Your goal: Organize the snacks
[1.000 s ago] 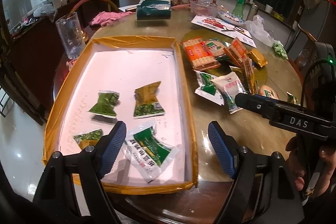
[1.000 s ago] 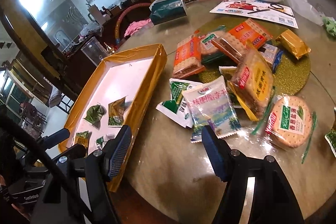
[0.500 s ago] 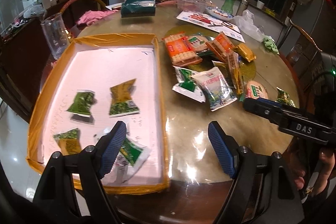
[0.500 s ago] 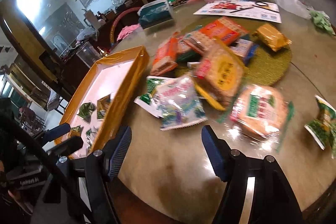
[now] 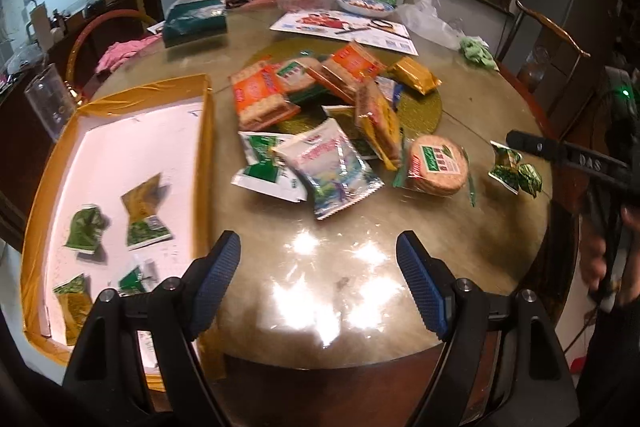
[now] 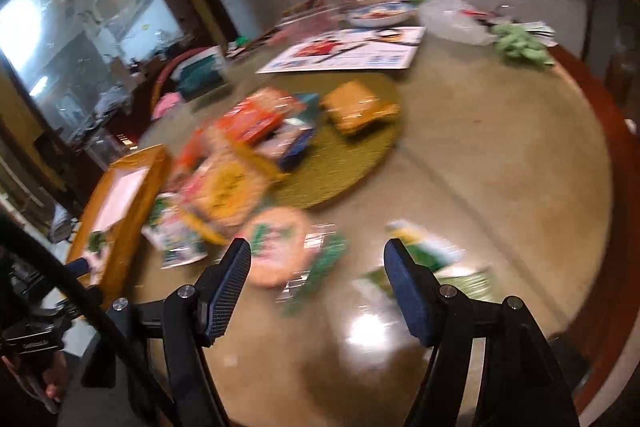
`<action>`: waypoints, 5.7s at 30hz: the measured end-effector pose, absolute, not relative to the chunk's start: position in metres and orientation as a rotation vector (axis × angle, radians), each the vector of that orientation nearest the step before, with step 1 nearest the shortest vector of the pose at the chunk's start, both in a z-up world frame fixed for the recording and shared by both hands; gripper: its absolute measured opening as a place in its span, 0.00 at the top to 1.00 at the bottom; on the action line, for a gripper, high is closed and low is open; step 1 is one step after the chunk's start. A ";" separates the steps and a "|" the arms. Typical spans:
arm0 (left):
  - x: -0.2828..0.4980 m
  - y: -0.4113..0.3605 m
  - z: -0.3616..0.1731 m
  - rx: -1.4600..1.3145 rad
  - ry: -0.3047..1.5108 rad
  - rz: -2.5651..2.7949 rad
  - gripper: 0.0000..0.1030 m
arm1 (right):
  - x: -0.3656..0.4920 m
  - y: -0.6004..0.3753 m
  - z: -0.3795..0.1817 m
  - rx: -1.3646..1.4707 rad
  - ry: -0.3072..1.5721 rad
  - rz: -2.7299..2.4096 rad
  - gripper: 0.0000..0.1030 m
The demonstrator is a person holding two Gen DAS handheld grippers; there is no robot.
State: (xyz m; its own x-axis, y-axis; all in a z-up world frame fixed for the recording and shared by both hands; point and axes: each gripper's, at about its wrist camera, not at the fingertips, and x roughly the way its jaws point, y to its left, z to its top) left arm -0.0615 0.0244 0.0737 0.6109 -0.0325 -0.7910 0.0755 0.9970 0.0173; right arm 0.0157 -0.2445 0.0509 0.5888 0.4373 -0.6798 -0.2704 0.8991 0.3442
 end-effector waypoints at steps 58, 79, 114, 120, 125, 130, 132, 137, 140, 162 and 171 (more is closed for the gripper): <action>-0.060 0.035 0.124 -0.123 0.788 -0.240 0.74 | -0.031 -0.209 0.055 0.152 0.806 0.569 0.71; -0.097 0.262 0.103 -0.275 0.799 0.240 0.74 | -0.026 0.097 0.084 -0.087 0.829 0.926 0.70; -0.073 0.243 0.106 -0.156 0.774 0.205 0.23 | 0.003 0.068 0.094 0.084 0.820 0.847 0.30; -0.075 0.227 0.109 -0.150 0.767 0.193 0.23 | 0.009 0.035 0.092 0.145 0.835 0.793 0.30; -0.076 0.212 0.110 -0.138 0.766 0.178 0.23 | 0.011 0.009 0.087 0.161 0.849 0.751 0.30; -0.073 0.194 0.111 -0.107 0.772 0.164 0.23 | 0.014 -0.009 0.081 0.174 0.869 0.723 0.30; -0.072 0.189 0.110 -0.099 0.779 0.168 0.23 | 0.014 -0.014 0.079 0.175 0.871 0.716 0.30; -0.072 0.172 0.113 -0.092 0.778 0.156 0.23 | 0.007 -0.034 0.078 0.185 0.868 0.709 0.30; -0.072 0.156 0.114 -0.081 0.780 0.136 0.23 | 0.007 -0.052 0.075 0.207 0.878 0.698 0.30; -0.020 0.044 0.091 0.041 0.885 -0.058 0.23 | 0.027 -0.173 0.021 0.299 0.979 0.341 0.22; 0.079 -0.013 0.073 0.090 0.949 -0.205 0.23 | 0.025 -0.154 0.013 0.144 0.951 0.226 0.10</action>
